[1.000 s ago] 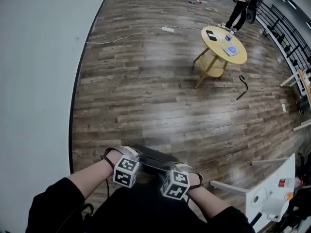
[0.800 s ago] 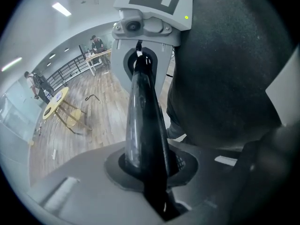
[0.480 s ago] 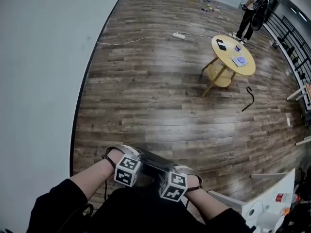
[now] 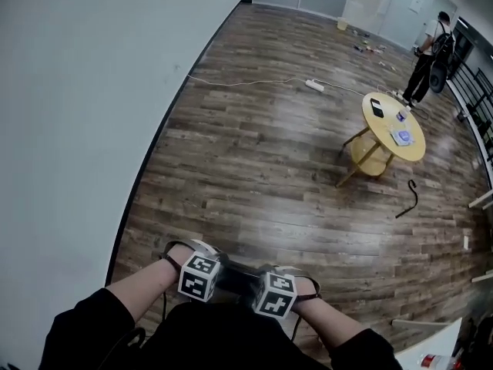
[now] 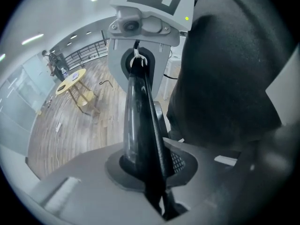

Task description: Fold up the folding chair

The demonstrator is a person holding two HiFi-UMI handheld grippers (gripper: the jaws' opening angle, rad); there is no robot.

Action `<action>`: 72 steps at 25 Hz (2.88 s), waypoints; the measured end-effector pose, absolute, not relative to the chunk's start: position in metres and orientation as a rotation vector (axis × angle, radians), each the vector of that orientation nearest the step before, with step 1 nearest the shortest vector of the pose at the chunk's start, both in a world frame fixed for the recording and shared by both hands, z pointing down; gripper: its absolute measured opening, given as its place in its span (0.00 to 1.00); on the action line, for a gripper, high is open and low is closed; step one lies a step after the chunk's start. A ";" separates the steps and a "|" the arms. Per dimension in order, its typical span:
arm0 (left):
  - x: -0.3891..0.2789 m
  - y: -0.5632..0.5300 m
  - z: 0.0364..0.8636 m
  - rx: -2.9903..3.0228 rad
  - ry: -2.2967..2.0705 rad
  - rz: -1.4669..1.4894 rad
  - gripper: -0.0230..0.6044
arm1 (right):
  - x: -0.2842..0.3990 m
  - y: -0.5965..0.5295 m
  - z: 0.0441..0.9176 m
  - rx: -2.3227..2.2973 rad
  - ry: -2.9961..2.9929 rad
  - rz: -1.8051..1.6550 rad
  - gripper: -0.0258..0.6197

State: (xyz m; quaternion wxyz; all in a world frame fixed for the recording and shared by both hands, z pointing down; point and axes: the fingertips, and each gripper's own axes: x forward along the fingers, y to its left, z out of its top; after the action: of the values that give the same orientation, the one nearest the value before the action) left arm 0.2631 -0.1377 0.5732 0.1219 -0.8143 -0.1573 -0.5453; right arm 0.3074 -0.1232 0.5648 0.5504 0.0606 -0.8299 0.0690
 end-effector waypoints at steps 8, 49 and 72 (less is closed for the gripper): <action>0.232 -0.128 0.567 -2.497 -0.184 -1.691 0.12 | 0.277 -0.126 0.556 -0.098 -1.965 -0.001 0.11; -0.124 -0.021 0.559 -2.777 0.790 -1.869 0.12 | -0.087 -0.050 0.547 -0.704 -1.755 -0.409 0.11; -0.279 0.025 0.563 -2.770 1.776 -1.920 0.12 | -0.268 -0.021 0.555 -1.261 -1.536 -0.780 0.11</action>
State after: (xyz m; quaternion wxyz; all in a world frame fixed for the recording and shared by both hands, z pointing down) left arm -0.2787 0.0247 0.5632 -0.3277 -0.6870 0.4405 -0.4761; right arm -0.2677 -0.0210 0.5553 0.4822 -0.5174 -0.6303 -0.3201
